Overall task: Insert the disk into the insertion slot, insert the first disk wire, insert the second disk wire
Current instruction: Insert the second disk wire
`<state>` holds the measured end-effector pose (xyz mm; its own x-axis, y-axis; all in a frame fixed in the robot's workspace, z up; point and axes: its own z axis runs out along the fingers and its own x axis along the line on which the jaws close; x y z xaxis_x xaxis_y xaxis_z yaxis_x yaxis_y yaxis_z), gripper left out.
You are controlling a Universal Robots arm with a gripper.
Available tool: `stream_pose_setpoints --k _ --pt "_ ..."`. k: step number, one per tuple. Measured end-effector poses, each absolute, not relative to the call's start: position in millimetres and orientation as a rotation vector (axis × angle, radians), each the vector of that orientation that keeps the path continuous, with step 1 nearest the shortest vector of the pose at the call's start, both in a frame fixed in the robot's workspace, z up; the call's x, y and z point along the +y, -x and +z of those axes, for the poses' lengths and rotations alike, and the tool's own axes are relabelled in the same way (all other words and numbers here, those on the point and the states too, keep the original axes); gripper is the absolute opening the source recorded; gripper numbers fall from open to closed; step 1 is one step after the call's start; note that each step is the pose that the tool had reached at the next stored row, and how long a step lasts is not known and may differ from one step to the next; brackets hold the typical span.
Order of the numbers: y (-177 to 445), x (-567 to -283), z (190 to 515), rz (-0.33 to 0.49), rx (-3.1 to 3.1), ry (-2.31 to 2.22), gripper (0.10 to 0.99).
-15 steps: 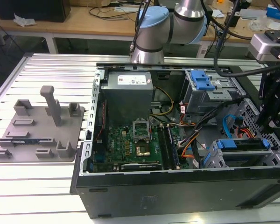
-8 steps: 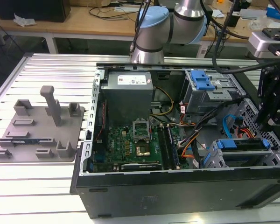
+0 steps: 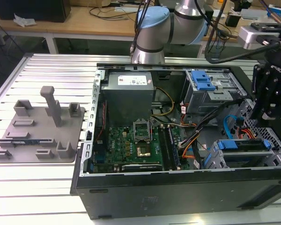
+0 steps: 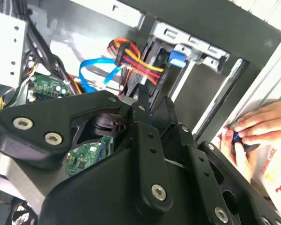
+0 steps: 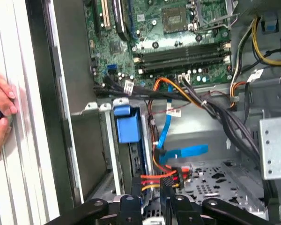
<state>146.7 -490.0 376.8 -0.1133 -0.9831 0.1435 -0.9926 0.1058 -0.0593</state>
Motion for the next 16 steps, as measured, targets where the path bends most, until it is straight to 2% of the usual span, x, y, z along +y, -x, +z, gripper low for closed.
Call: stream_pose_setpoints --k 5,10,16 --pt "-144.4 -470.3 376.8 0.245 -2.266 -2.031 0.302" --pt "-142.7 -465.6 376.6 0.293 -2.204 -1.984 0.302" --pt "-138.6 -460.4 373.6 0.299 -2.199 -1.984 0.302"
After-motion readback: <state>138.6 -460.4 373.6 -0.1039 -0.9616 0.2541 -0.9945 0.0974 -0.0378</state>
